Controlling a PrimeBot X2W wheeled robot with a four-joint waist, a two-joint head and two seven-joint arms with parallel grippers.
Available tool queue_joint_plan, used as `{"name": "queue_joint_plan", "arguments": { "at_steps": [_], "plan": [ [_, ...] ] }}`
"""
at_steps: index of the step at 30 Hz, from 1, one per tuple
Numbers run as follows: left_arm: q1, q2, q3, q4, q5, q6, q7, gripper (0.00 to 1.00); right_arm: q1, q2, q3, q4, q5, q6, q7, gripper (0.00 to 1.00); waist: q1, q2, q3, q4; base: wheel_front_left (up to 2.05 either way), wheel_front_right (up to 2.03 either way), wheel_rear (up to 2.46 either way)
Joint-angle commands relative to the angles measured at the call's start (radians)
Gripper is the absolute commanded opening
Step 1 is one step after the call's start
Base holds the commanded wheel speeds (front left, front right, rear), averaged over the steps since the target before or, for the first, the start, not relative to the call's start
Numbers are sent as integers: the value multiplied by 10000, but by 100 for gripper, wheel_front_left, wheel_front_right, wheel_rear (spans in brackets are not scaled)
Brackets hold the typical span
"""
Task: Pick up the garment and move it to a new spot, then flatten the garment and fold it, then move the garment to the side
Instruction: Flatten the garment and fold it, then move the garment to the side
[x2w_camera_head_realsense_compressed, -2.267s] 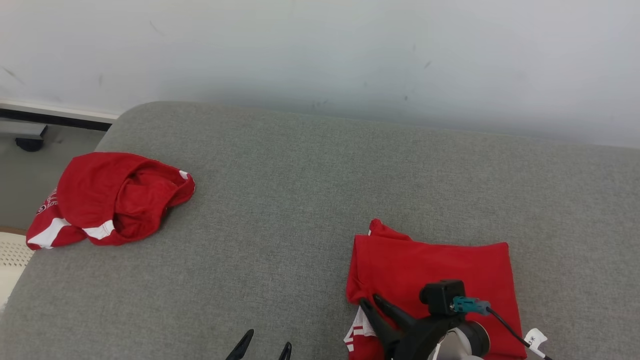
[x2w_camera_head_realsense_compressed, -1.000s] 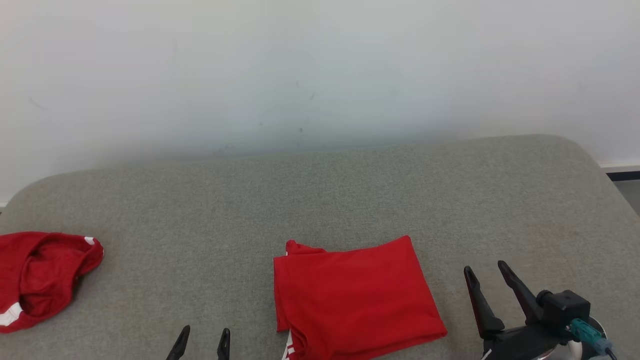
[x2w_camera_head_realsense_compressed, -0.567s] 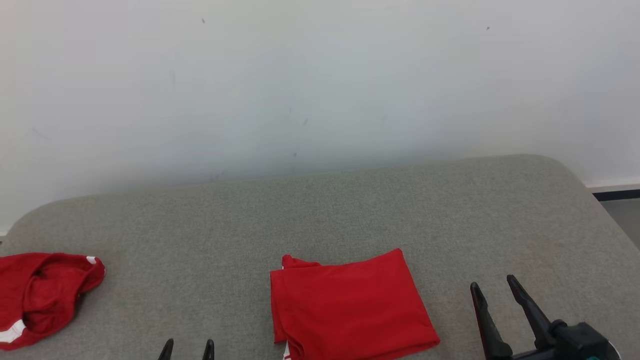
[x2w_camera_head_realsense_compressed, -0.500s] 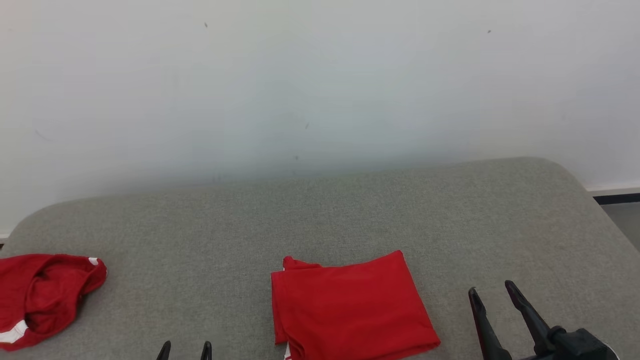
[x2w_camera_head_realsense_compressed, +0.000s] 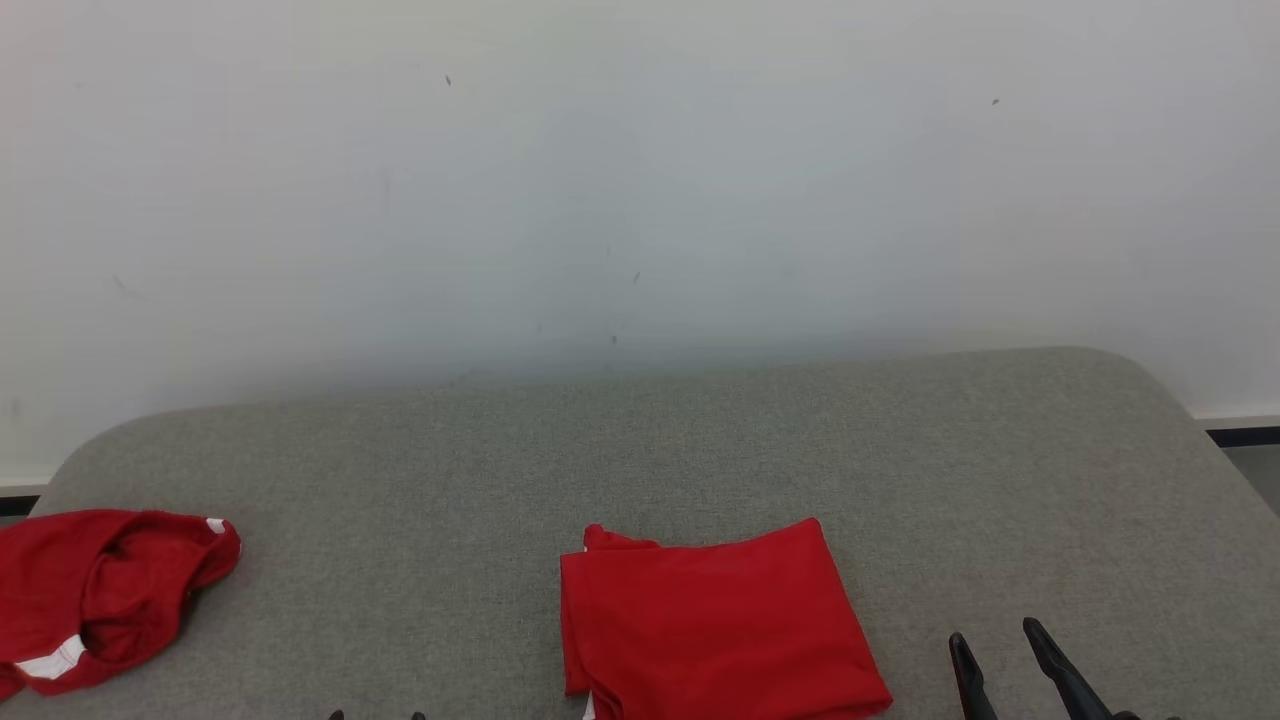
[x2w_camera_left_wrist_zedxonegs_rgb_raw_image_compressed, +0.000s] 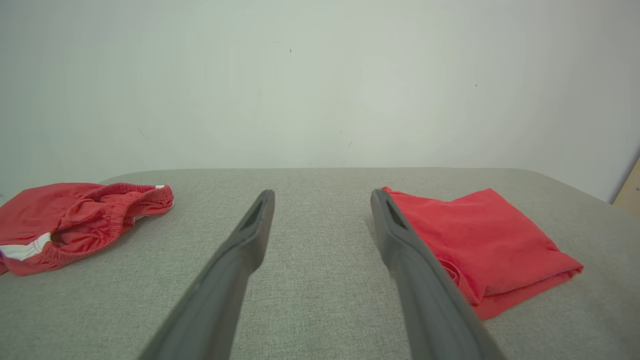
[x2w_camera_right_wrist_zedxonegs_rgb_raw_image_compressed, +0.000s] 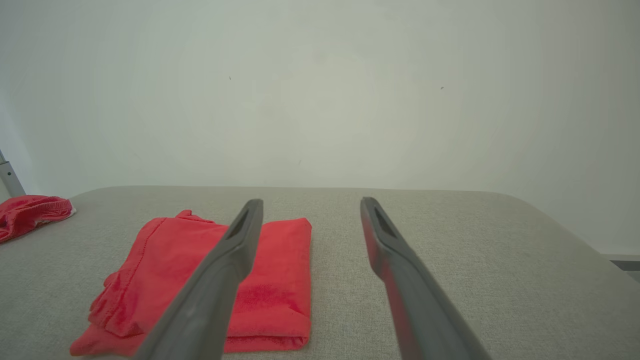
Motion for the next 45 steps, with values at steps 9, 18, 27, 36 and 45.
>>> {"name": "queue_joint_plan", "arguments": {
  "at_steps": [9, 18, 27, 36, 45],
  "plan": [
    [178, -529, 615, 189, 554, -621, -49, 100, -72, 64, 127, 66, -51, 0, -10, 100, 1, 0, 85, -14, 0, 0, 0],
    [126, -755, 846, 258, 804, -911, -49, 100, -107, 105, 168, 101, 16, 0, -10, 100, 1, 0, 193, -2, 0, 0, 0],
    [-10, -879, 978, 306, 922, -1109, -49, 100, -434, -112, 666, 486, 549, 0, -11, 100, 1, 0, 323, 1, 0, 0, 0],
    [-235, -947, 763, 210, 1120, -1300, -49, 100, -1415, -435, 1656, 1975, 2964, 0, -11, 100, 1, 0, 622, 209, 0, 0, 0],
    [-503, -974, 361, 161, 1262, -1509, -49, 100, -2725, -1045, 2731, 3286, 5725, 0, -9, 100, 1, 0, 1061, 634, 0, 0, 0]
  ]
}}
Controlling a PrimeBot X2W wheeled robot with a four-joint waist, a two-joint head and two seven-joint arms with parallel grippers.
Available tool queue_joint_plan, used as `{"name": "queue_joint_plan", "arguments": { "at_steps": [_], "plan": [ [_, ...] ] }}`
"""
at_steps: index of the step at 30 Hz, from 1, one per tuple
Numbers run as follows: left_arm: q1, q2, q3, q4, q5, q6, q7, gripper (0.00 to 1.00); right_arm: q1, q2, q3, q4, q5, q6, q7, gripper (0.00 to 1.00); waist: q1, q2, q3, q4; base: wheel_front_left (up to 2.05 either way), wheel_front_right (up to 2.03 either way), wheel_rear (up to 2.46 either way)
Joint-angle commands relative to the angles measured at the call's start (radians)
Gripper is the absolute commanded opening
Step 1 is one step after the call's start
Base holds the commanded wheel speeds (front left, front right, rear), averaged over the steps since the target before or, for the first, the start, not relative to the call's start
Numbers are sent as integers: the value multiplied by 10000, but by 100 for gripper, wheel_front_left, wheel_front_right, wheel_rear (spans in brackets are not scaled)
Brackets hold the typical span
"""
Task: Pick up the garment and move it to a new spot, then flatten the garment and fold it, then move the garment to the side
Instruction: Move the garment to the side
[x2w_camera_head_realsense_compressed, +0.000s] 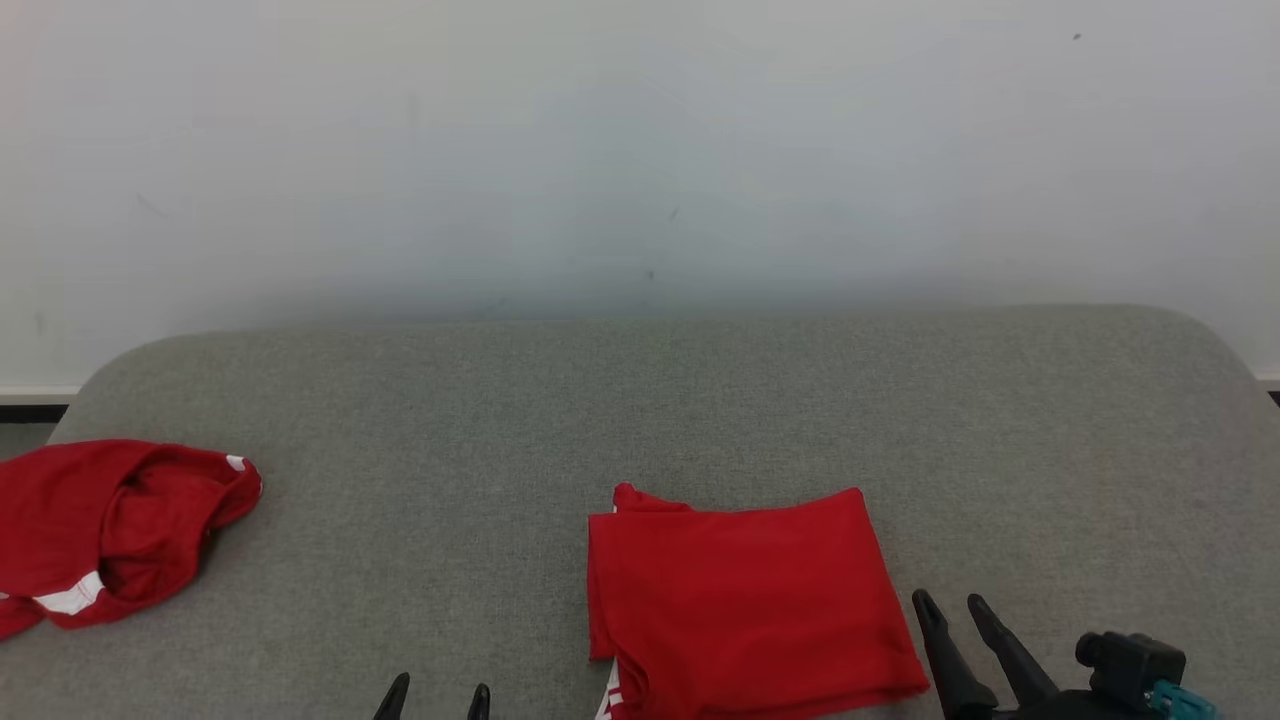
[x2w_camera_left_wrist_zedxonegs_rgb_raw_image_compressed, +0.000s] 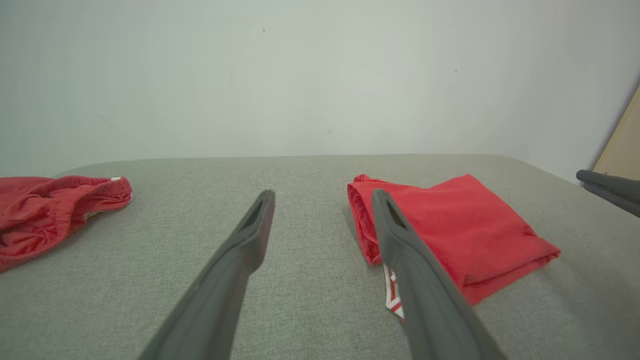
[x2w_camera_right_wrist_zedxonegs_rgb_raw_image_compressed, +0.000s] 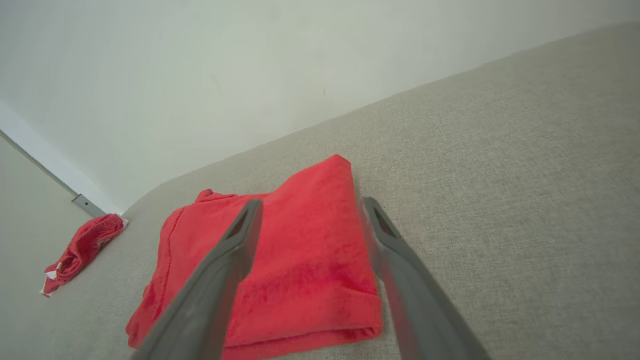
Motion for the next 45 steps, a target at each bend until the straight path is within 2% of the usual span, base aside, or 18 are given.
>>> {"name": "queue_joint_plan", "arguments": {
  "at_steps": [1, 6, 14, 24, 29, 30, 32, 34, 36, 37, 45],
  "plan": [
    [-73, -12, -33, -8, 100, -32, -49, 100, -237, -88, 125, 110, 433, 0, -7, 100, -1, 0, 181, 131, 0, 0, 0],
    [-271, -14, -247, -41, 162, -162, -49, 100, -911, -390, 752, 685, 1992, 0, -6, 100, -1, 0, 509, 237, 0, 0, 0],
    [-551, -20, -454, -58, 162, -329, -49, 100, -1989, -985, 2136, 1534, 3804, 0, 56, 100, -1, 0, 1162, 452, 0, 0, 0],
    [-1048, -28, -676, 33, 152, -442, -49, 100, -2688, -1485, 2815, 1643, 5567, 0, 275, 100, -1, 0, 1779, 733, 0, 0, 0],
    [-1274, -29, -738, -35, 206, -485, -49, 100, -3003, -1661, 3112, 1554, 6393, 0, 780, 99, -1, 0, 2019, 813, 0, 0, 0],
    [-1300, -31, -747, -48, 214, -489, -49, 100, -3032, -1672, 3177, 1539, 6516, 1, 877, 84, -1, 0, 2052, 823, 0, 0, 0],
    [-1310, -30, -767, -63, 234, -484, -49, 100, -3111, -1703, 3307, 1533, 6717, 0, 1012, 72, -1, 0, 2100, 834, 0, 0, 0],
    [-1362, -31, -770, -92, 232, -457, -49, 100, -3199, -1726, 3409, 1506, 6883, 0, 1132, 45, -1, 0, 2135, 830, 0, 0, 0],
    [-1380, -32, -771, -102, 227, -421, -49, 100, -3227, -1757, 3515, 1489, 6948, 1, 1190, 25, -1, 0, 2150, 810, 0, 0, 0],
    [-1388, -32, -769, -107, 227, -403, -49, 100, -3222, -1773, 3559, 1476, 6990, 1, 1200, 0, -1, 0, 2156, 797, 0, 0, 0],
    [-1407, -32, -654, -134, 241, -388, -49, 100, -3385, -2070, 3838, 1305, 6957, 0, 831, 0, -1, 0, 2135, 549, 0, 0, 0]
  ]
}}
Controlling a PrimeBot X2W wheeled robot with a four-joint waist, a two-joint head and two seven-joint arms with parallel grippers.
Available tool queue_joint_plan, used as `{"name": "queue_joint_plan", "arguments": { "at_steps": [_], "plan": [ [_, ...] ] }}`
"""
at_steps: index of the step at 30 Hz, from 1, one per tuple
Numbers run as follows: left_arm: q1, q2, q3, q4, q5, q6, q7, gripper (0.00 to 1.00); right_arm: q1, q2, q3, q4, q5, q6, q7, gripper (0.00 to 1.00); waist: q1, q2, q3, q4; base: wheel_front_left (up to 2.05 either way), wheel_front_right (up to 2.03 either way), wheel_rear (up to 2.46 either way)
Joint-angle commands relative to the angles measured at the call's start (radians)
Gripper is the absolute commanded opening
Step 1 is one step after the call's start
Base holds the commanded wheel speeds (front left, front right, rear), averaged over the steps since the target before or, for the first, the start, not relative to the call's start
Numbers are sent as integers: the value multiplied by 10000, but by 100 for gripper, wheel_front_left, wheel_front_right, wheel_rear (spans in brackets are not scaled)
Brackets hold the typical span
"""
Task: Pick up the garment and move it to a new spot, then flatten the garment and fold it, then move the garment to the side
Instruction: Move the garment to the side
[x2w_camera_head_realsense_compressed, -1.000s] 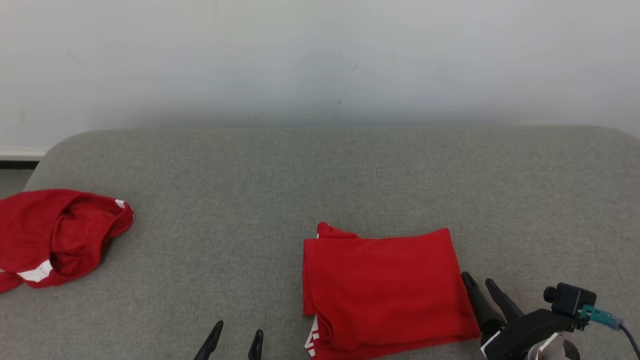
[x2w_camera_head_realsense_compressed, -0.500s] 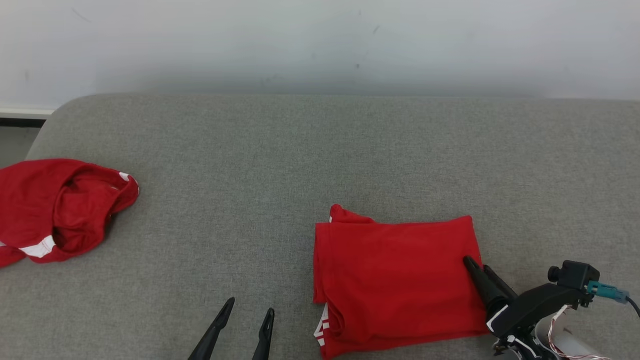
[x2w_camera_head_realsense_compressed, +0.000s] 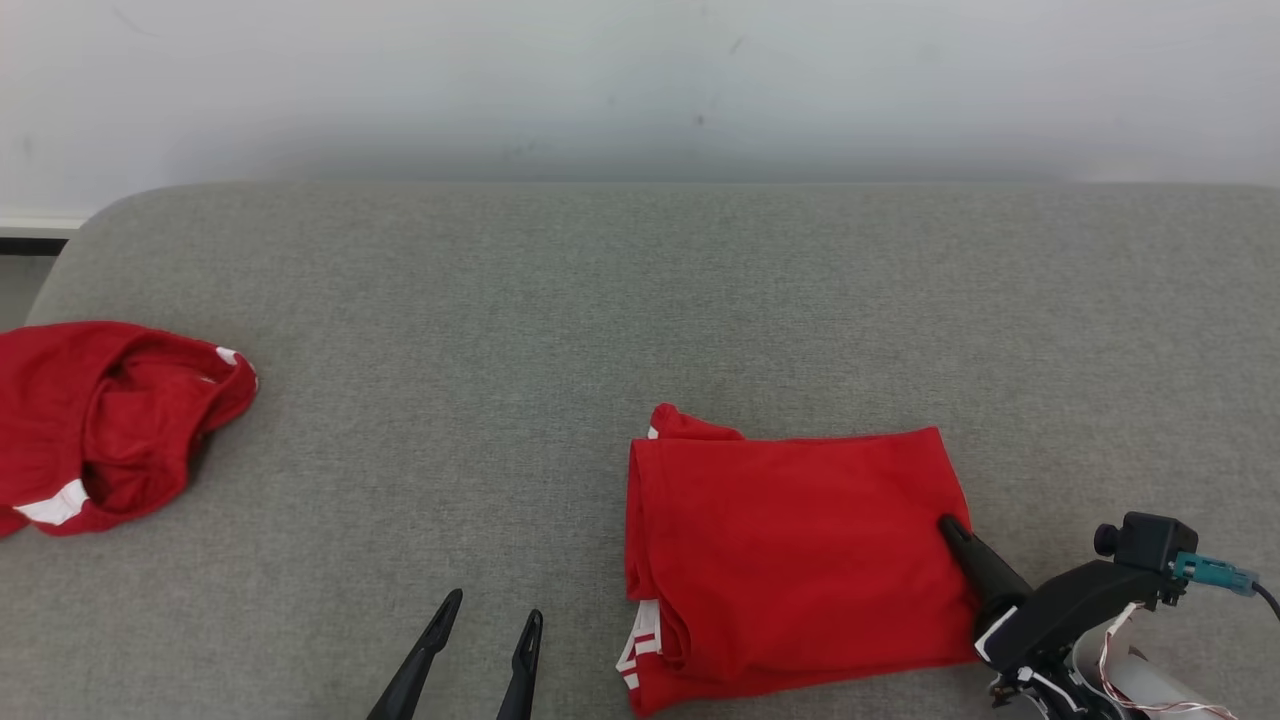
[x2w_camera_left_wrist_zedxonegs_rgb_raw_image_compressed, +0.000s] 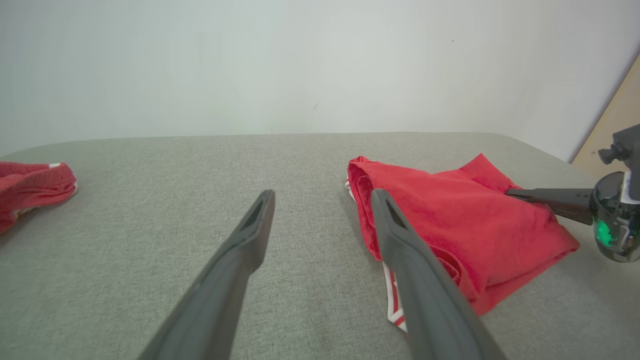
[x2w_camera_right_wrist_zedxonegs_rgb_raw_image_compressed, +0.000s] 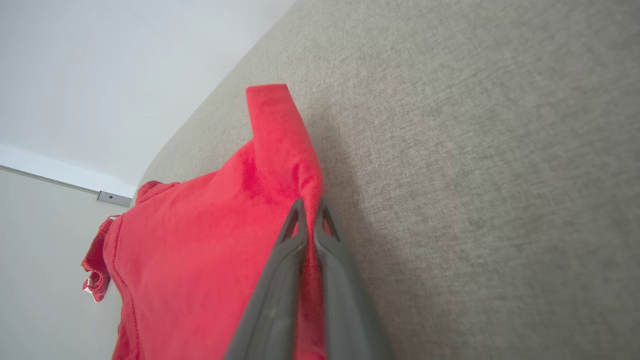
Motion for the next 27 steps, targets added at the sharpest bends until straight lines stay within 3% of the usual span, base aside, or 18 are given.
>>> {"name": "queue_joint_plan", "arguments": {
  "at_steps": [1, 21, 27],
  "plan": [
    [-123, -6, 40, -51, 139, -24, -49, 100, -174, -121, 83, -63, -80, 0, -158, 0, -1, -1, -6, -144, 0, 0, 0],
    [-375, 297, 188, -408, 357, -221, -49, 100, -847, -81, 524, -382, -885, 0, -924, 0, -1, -1, 435, -2690, 0, 0, 0],
    [-449, 424, 161, -484, 417, -255, -48, 100, -944, 59, -94, -529, -1417, 0, -932, 0, -1, -1, 641, -3514, 0, 0, 0]
  ]
}}
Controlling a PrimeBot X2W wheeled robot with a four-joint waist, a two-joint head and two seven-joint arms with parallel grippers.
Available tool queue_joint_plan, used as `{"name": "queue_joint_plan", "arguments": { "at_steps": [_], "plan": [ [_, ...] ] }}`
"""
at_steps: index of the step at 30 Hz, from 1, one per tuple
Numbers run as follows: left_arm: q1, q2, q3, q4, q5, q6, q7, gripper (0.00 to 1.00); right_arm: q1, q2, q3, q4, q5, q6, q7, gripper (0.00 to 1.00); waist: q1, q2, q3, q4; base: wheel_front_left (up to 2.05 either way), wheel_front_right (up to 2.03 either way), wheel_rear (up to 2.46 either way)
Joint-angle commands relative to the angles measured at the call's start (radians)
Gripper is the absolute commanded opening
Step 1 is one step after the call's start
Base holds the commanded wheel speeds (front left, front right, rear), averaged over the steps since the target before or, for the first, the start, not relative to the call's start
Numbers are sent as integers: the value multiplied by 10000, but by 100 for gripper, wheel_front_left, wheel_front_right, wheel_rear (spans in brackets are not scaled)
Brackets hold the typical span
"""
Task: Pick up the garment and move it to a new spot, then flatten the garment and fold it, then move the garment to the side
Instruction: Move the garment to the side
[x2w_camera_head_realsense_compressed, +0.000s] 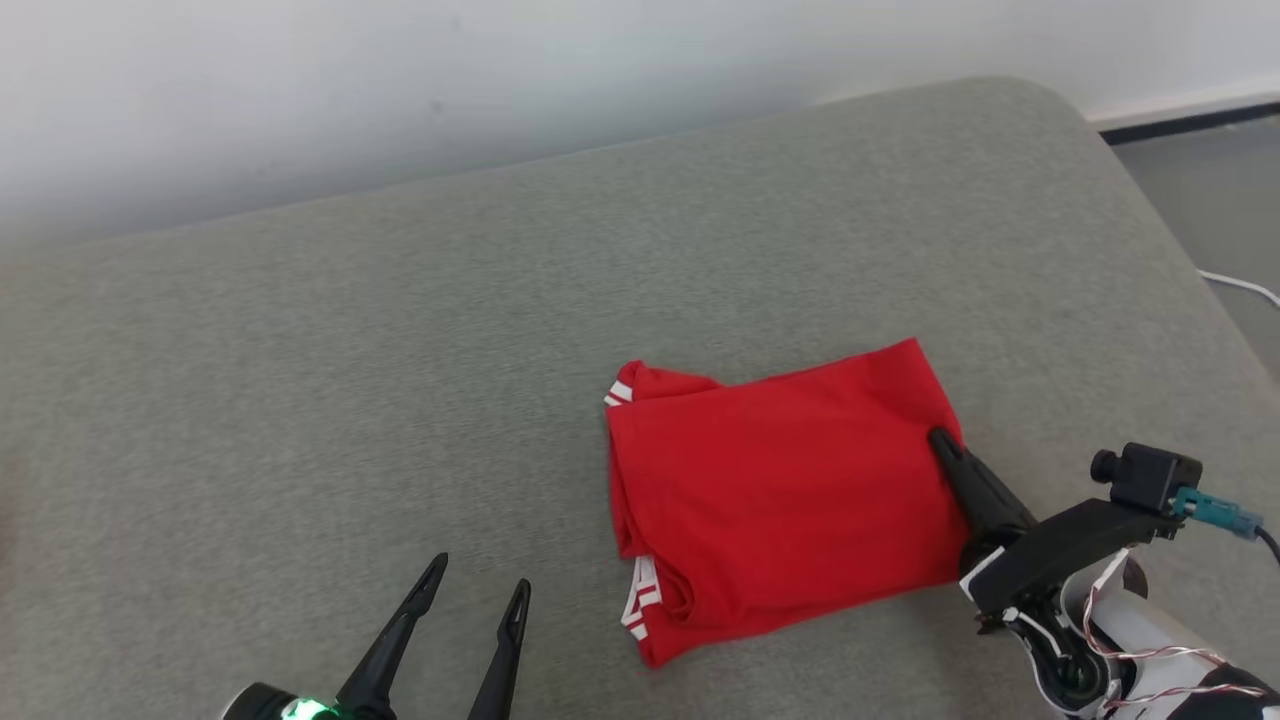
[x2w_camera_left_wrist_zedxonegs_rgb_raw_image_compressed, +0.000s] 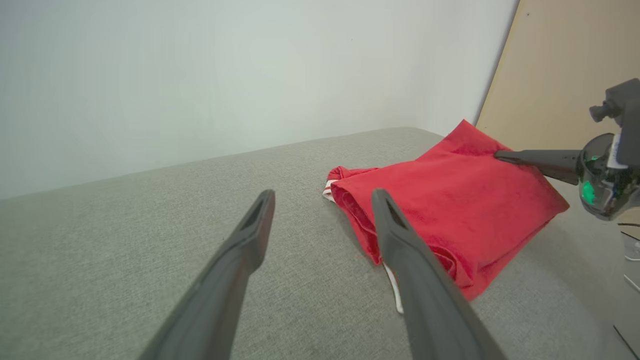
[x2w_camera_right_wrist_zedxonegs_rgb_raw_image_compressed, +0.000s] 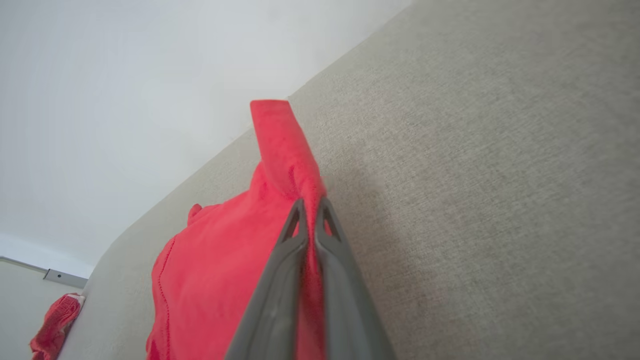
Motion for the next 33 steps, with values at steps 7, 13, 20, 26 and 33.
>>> {"name": "queue_joint_plan", "arguments": {
  "at_steps": [7, 13, 20, 26, 33],
  "plan": [
    [-140, 242, -19, -71, 95, -64, -49, 100, 78, 331, -961, -257, -1072, 0, -51, 0, 0, -1, 412, -1487, 0, 0, 0],
    [-231, 379, -127, -43, 150, -113, -48, 100, 222, 478, -1105, -345, -1490, 0, -52, 0, 0, -1, 526, -2059, 0, 0, 0],
    [-418, 550, -238, -107, 179, -161, -48, 100, -79, 490, -1066, -275, -1572, 0, -52, 0, 0, -1, 777, -2242, 0, 0, 0],
    [-776, 744, -436, -282, 263, -308, -49, 100, -674, 301, -996, -163, -1710, 0, -53, 0, 0, -1, 1264, -1978, 0, 0, 0],
    [-1427, 979, -759, -563, 399, -462, -49, 100, -1653, -142, -962, -51, -1797, 0, -53, 0, 0, -1, 2003, -1460, 0, 0, 0]
  ]
}}
